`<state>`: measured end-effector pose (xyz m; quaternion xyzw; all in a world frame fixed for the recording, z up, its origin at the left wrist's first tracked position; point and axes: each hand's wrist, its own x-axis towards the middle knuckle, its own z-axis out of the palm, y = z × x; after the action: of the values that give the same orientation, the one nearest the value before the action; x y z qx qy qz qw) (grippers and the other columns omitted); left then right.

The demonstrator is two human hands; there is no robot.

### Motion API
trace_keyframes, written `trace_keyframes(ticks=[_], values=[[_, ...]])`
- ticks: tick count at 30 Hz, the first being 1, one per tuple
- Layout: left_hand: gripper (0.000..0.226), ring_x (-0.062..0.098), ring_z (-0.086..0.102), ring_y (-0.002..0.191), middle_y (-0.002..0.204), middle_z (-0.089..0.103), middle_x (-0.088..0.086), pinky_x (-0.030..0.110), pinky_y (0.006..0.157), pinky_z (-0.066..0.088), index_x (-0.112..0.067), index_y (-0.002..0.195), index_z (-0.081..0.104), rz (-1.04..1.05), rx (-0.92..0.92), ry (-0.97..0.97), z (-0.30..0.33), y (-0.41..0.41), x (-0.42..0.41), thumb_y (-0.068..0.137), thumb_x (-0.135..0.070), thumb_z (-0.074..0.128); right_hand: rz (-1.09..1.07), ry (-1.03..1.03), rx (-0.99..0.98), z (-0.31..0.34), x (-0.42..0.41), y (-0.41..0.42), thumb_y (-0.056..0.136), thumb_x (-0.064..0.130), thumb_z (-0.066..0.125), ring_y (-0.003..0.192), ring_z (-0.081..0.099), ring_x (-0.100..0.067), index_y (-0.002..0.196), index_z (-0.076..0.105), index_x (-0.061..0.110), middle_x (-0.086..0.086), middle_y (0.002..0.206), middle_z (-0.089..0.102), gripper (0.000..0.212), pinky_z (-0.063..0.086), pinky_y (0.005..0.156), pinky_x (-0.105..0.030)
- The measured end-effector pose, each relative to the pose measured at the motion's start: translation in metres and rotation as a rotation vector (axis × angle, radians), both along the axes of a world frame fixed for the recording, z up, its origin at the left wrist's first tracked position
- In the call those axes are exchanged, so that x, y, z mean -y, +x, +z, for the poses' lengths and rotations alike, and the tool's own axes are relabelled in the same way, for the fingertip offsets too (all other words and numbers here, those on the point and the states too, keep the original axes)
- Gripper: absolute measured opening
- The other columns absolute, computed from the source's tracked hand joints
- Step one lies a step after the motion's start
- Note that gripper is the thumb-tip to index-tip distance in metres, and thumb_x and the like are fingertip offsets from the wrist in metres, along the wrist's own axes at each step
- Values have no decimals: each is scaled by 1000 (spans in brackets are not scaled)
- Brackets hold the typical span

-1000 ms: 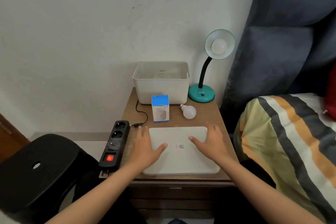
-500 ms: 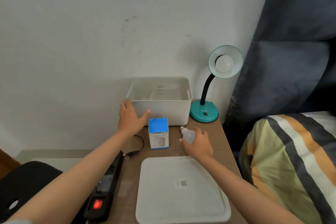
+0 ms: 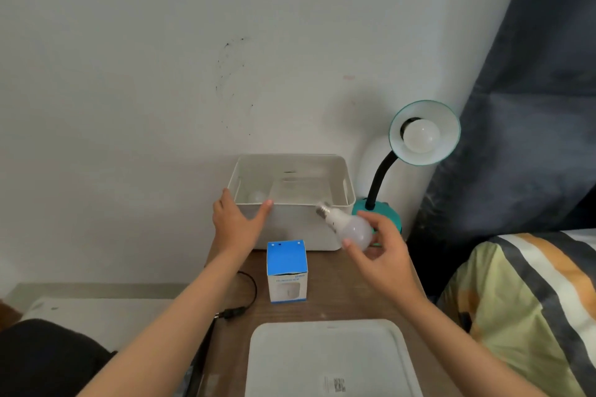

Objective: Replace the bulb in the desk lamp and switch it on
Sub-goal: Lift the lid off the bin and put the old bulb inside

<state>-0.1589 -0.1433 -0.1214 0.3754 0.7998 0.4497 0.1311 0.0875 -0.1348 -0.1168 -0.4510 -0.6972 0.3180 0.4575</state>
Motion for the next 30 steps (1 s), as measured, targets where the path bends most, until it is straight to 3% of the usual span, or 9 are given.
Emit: trace_keyframes(ticks=[4,7,11,17,24,30], values=[[103,30,29,138,148,28,13,46,106,36,-9,147,15,25,-11,18,-1,-1,-4,73,-59,66,12,88,54,37,-43,-34,76,27,73,84,56,-9,120,52,24,5,112,50,49,50,65,-18],[103,31,30,137,148,29,14,45,106,36,-7,147,16,35,-32,13,-1,-1,-6,73,-59,66,37,42,186,44,-87,-66,77,31,70,88,55,-15,126,48,26,-1,114,40,54,43,77,-15],[103,32,29,137,148,29,15,43,107,35,-6,146,16,32,-48,9,-2,-3,-8,73,-58,66,59,-75,338,33,-134,-97,79,28,66,117,50,-22,131,47,15,-13,136,41,56,36,87,-18],[101,32,34,133,143,34,15,44,106,37,-6,146,19,40,-47,32,-4,-3,-8,73,-56,67,23,-135,450,22,-158,-113,77,25,68,119,53,-25,132,49,12,-12,134,52,60,45,93,-29],[102,32,32,135,144,33,16,44,108,34,-6,146,18,37,-9,27,-1,-1,-8,73,-53,70,9,-206,404,25,-160,-114,78,26,70,121,50,-26,135,41,7,-14,135,50,67,42,95,-30],[105,34,33,137,150,30,15,45,108,37,-9,147,14,7,126,-124,19,-6,-9,71,-51,73,23,-94,314,48,-118,-87,84,26,65,119,51,-26,134,43,11,-13,134,51,57,43,93,-31]])
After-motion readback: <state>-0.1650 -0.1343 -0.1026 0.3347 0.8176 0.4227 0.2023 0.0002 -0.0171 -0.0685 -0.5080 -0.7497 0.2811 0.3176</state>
